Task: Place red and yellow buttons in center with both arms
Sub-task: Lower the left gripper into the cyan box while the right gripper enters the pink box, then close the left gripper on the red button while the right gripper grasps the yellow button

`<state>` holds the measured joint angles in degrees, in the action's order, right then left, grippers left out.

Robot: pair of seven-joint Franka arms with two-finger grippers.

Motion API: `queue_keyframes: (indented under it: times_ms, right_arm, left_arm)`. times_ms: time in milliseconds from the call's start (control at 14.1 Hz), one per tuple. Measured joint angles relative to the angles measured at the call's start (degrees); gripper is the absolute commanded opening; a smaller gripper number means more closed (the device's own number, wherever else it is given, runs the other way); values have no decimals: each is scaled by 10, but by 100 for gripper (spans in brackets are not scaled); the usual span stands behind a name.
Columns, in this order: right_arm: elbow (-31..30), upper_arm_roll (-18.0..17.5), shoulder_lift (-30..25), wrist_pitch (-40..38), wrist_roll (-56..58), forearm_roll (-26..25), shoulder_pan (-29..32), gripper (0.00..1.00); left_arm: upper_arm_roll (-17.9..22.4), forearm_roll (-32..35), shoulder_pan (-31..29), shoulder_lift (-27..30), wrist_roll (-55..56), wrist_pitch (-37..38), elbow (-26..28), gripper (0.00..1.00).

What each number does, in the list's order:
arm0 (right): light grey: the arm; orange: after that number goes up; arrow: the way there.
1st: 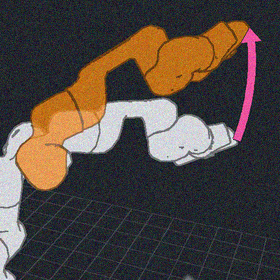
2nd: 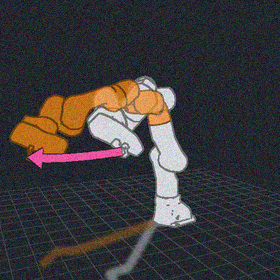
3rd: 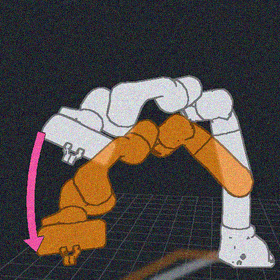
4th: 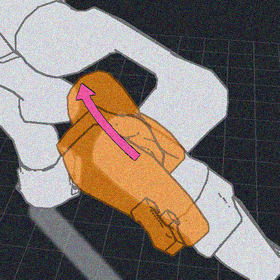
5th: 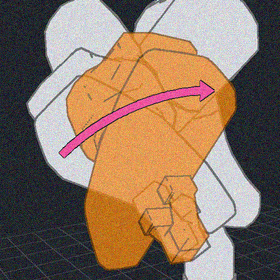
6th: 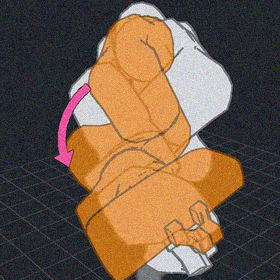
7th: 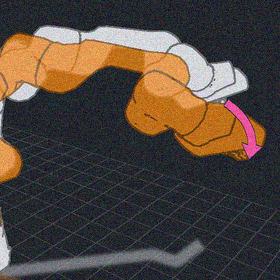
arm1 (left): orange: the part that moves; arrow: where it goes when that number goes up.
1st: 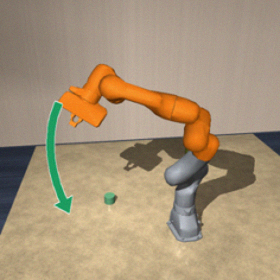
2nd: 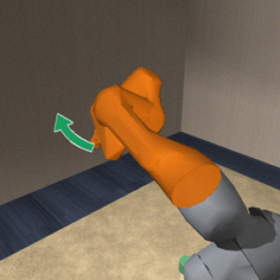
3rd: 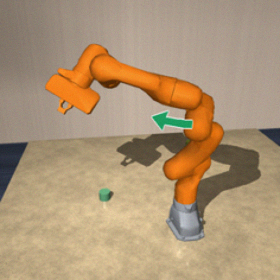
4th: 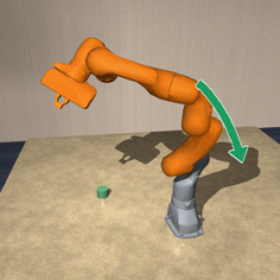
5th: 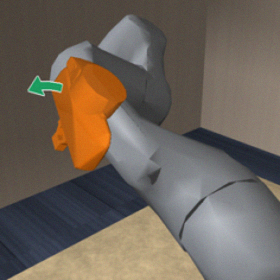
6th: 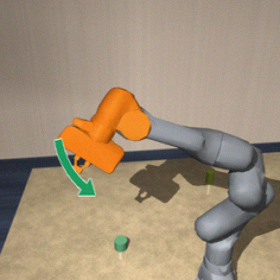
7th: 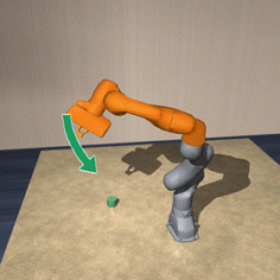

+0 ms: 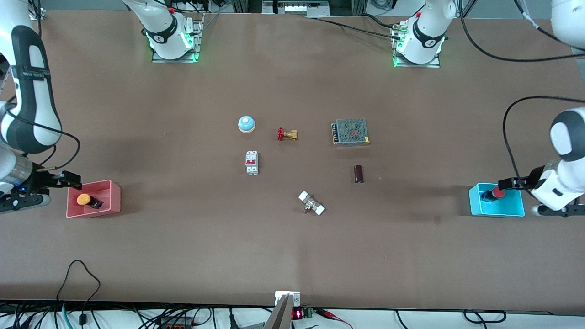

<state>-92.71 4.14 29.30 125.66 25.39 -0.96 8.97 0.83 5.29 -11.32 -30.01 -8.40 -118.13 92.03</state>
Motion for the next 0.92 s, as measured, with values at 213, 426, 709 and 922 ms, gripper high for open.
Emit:
queue_keyframes:
  times_ms: [213,426,709,922]
  right_arm:
    - [0,0,19,32,0,0,0,100]
    - [-1,0,35,66,0,0,1,100]
    - [-1,0,52,95,-2,10,3,100]
    - [-2,0,65,103,-2,17,5,100]
  left_arm:
    - [0,2,-12,-13,-32,-135,66,100]
    - [0,2,-20,-16,-42,-224,127,98]
    - [0,2,-27,-27,-42,-237,141,93]
    - [0,2,-34,-37,-43,-251,141,63]
